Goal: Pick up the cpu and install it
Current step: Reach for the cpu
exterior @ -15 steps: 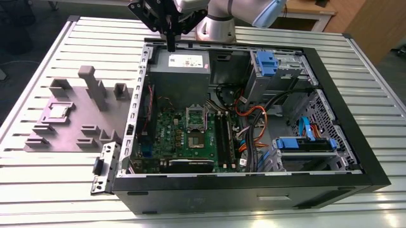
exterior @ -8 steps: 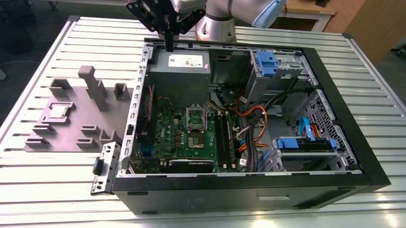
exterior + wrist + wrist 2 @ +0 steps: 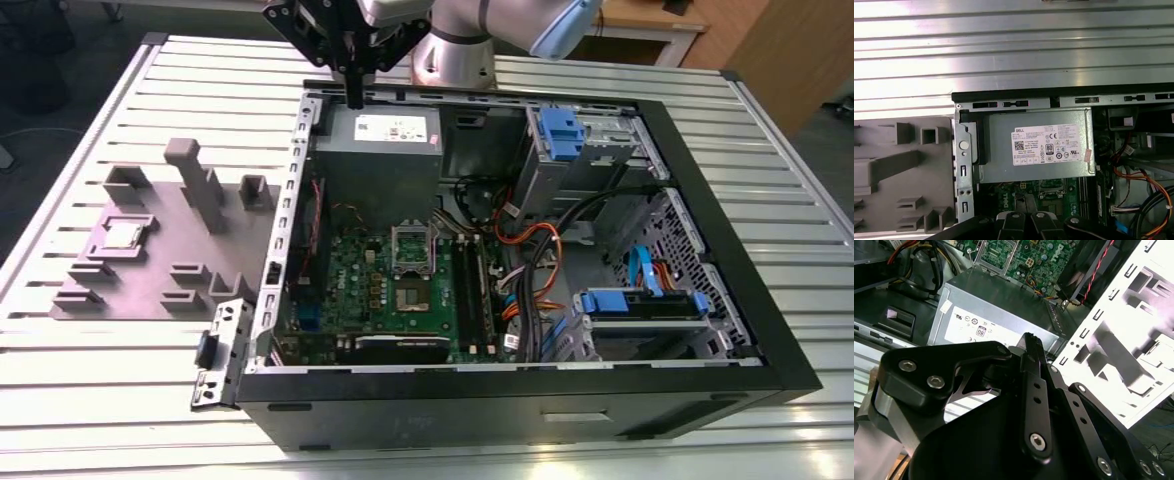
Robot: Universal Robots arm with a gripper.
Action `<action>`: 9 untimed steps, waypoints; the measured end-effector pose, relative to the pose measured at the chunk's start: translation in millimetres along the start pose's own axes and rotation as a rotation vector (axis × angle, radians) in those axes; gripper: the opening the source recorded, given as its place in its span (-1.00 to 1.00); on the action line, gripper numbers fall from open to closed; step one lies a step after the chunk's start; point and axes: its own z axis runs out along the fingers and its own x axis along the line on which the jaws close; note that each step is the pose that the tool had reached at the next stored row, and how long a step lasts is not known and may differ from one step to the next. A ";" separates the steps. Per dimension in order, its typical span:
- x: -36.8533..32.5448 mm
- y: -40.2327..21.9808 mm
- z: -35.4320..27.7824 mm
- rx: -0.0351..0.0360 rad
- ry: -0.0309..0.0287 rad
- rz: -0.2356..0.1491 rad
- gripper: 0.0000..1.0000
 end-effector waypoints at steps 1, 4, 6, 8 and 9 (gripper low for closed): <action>0.3 0.0 0.0 -0.0001 0.0000 0.000 -0.80; 2.1 -0.2 -0.1 0.0000 0.0000 0.000 -0.80; 3.3 -0.2 -0.1 0.0000 0.0000 0.000 -0.80; 4.4 -0.3 -0.1 0.0000 0.0000 0.000 -0.80; 4.9 -0.4 -0.1 0.0000 0.0000 0.000 -0.80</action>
